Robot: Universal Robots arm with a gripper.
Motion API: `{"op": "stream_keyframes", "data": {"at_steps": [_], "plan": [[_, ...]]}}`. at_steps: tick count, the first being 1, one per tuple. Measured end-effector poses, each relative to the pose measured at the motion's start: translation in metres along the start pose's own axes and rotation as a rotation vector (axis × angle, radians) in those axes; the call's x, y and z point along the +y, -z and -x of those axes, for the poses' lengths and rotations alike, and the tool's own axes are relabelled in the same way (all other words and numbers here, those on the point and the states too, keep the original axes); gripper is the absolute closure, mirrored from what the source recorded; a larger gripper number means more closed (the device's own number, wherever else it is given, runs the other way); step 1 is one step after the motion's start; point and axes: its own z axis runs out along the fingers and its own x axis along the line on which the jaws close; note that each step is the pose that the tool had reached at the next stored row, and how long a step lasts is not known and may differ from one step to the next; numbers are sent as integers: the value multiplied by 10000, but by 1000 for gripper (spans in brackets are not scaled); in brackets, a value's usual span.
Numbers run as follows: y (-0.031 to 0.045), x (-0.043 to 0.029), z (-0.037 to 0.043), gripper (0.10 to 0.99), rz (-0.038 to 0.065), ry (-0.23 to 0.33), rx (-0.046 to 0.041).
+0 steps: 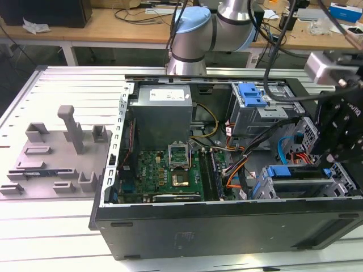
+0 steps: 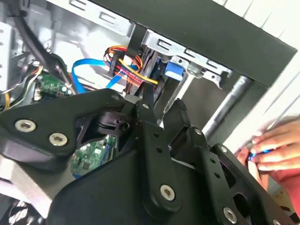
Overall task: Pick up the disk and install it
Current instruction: 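Insert the first disk wire, then insert the second disk wire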
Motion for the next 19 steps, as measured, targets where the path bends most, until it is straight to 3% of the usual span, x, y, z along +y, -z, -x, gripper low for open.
{"op": "stream_keyframes", "data": {"at_steps": [3, 19], "plan": [[108, 1, 7, 725, 0, 0, -2], [109, 2, 12, 725, 0, 0, -1]]}}
